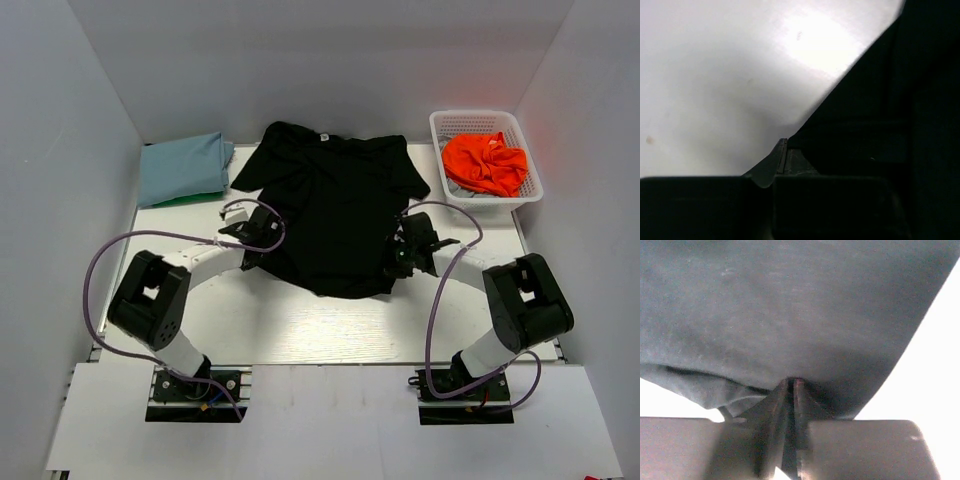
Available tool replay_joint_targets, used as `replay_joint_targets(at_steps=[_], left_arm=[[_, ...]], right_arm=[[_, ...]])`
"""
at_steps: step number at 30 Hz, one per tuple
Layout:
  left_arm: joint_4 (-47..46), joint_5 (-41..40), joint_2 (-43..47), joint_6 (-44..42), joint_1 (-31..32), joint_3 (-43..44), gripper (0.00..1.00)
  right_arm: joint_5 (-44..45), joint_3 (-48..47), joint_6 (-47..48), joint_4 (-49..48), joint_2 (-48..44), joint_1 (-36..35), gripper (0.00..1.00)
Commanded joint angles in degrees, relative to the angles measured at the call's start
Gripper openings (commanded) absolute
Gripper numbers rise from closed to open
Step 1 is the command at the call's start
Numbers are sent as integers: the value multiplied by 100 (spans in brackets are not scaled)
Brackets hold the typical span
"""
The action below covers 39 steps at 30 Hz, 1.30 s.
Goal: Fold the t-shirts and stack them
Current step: Flatten out the tshirt
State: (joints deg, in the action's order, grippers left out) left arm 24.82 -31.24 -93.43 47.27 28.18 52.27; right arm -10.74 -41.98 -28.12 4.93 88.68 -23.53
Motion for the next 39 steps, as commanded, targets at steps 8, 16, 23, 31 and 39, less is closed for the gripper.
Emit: replay_joint_targets(at_steps=[8,16,23,31,39], left_arm=[[2630,864,3250,3656,-164,-1718,28],[3767,1041,4666,4502,-164,-2221,92],[2853,1094,3949,2684,-68,-1617,100],[2534,1591,1644,586,178,-147,100],[1122,2613,1828,-656,521,-463,87]], right_arm=[[-50,453,-633,764,378,323,0],[19,603,-801,869,35,533,0],[502,506,-528,1344,-501,498,0],[1039,322,218,1345,-1195,271,23],[741,75,1141,975,-2153,-301,40]])
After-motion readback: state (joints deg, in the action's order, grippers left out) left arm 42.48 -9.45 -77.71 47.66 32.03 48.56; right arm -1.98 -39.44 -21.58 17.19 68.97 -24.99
